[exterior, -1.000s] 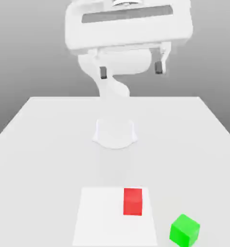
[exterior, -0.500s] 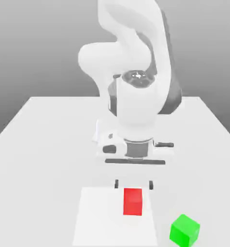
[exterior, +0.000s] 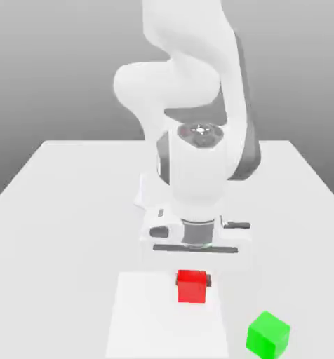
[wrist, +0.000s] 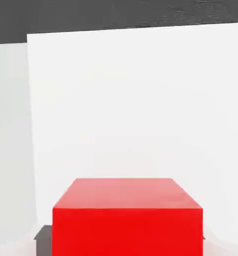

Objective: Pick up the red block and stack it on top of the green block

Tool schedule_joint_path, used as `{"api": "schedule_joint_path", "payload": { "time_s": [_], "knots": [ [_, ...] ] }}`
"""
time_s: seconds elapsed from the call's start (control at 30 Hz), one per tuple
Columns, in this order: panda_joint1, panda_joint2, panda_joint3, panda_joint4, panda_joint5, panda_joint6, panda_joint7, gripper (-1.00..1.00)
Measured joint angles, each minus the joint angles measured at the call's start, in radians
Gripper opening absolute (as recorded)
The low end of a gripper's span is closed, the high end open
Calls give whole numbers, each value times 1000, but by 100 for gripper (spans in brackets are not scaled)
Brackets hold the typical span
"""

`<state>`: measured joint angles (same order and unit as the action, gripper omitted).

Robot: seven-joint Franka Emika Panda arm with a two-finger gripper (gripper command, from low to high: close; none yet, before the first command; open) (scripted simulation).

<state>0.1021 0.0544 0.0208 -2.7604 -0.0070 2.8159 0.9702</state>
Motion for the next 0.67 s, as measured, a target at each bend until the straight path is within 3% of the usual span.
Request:
{"api": "schedule_joint_path", "payload": {
  "time_s": [0.37,0.5,0.53,0.67],
  "knots": [
    [85,96,113,321,-37,-229,-428,-100],
    [100,217,113,362,-71,-150,-452,-100],
    [105,252,107,365,-83,-118,-445,100],
    [105,252,107,365,-83,-118,-445,100]
  ]
}}
